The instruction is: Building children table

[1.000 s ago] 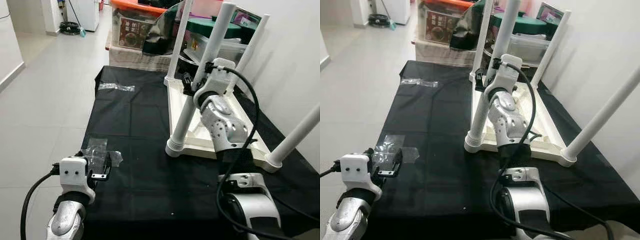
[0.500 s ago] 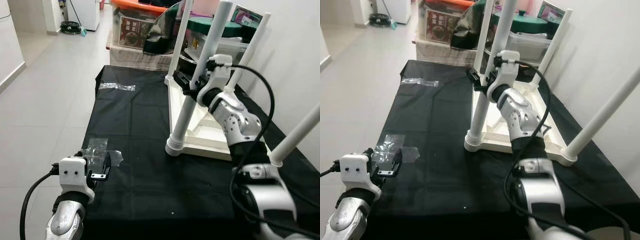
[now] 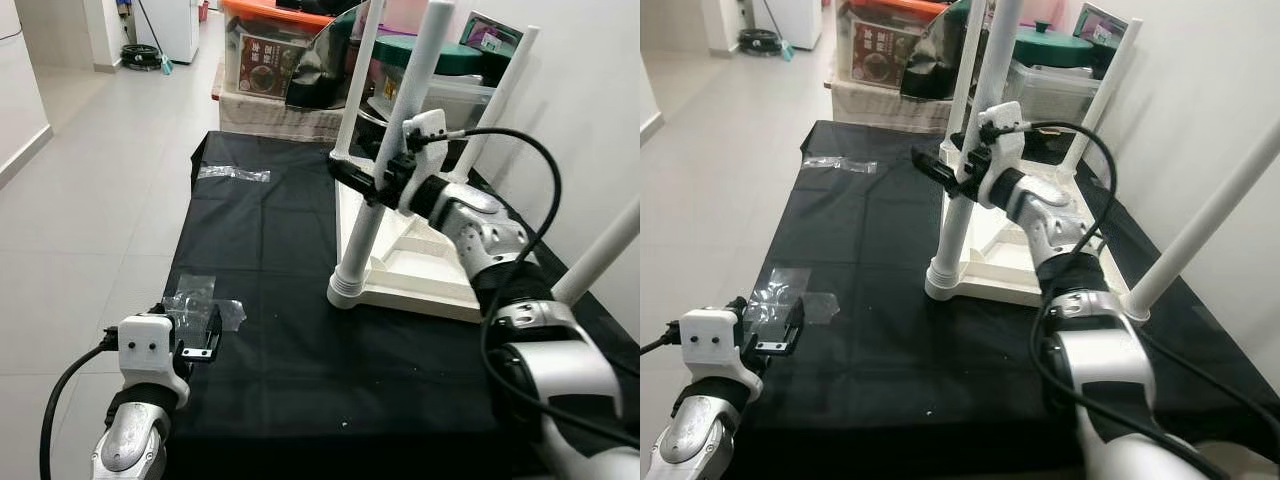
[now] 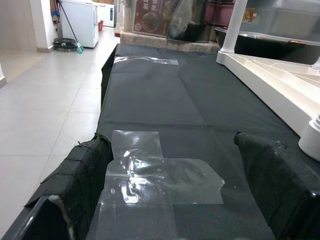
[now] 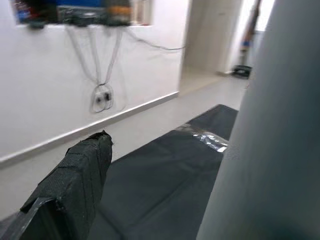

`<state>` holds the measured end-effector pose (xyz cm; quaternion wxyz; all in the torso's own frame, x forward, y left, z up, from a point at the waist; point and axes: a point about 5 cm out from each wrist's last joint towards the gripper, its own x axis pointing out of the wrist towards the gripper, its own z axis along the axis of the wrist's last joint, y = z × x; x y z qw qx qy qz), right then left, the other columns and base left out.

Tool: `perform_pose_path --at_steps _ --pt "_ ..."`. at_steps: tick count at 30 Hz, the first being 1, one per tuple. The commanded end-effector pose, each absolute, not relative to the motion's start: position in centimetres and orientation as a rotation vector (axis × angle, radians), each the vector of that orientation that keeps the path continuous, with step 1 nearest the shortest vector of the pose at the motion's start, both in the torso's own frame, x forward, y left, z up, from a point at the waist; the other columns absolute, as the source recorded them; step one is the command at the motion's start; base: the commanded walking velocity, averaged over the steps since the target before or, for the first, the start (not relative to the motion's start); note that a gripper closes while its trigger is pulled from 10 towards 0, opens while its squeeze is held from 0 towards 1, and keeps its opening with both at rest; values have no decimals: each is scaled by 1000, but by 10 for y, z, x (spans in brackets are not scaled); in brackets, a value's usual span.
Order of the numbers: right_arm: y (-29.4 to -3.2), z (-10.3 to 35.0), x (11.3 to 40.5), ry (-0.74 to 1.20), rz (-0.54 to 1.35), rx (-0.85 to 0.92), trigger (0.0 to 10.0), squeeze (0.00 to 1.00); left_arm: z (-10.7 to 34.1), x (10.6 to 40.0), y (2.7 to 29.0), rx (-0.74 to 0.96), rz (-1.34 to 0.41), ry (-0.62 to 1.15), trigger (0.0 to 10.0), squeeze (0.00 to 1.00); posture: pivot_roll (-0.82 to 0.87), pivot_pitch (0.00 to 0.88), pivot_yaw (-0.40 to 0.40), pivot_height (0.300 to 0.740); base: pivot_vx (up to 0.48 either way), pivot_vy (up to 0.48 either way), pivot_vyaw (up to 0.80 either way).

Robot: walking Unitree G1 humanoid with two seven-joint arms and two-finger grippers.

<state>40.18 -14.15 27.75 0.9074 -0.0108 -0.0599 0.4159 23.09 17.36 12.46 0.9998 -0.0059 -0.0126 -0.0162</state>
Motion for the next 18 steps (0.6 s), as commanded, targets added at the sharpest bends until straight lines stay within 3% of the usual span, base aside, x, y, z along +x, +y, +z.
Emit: perform_pose_path --at_steps 1,2,3,4,5,6,7,8,9,15,18 --pt "-131 270 400 -89 966 -82 10000 0 124 230 172 6 -40 -21 10000 0 113 0 -189 740 0 0 0" --pt "-129 269 401 -82 981 -91 10000 0 124 230 173 8 -38 -22 10000 0 113 0 -189 740 0 0 0" --pt "-127 267 401 -78 993 -96 8510 0 125 230 173 9 -35 -24 10000 0 121 0 -195 740 0 0 0" --pt "-127 267 401 -78 993 -96 8510 0 125 230 173 9 -35 -24 10000 0 121 0 -195 740 0 0 0" --pt "-126 266 402 -75 995 -99 7373 0 125 230 174 10 -32 -25 10000 0 124 0 -196 740 0 0 0" --pt "-125 266 402 -73 995 -100 4667 0 125 230 174 10 -31 -25 10000 0 124 0 -196 740 0 0 0" --pt "-125 266 402 -73 995 -100 4667 0 125 230 174 10 -31 -25 10000 0 124 0 -196 740 0 0 0" --pt "-124 265 403 -74 991 -100 3176 0 125 230 173 10 -30 -25 10000 0 128 0 -199 740 0 0 0" --pt "-124 263 404 -67 972 -100 0 0 125 230 173 10 -29 -25 10000 0 128 0 -199 740 0 0 0" --pt "-128 259 406 -53 927 -77 0 0 124 229 172 8 -30 -25 10000 0 124 0 -200 740 0 0 0" --pt "-135 253 410 -7 814 -84 0 0 123 229 171 5 -35 -22 10000 0 120 0 -199 740 0 0 0"
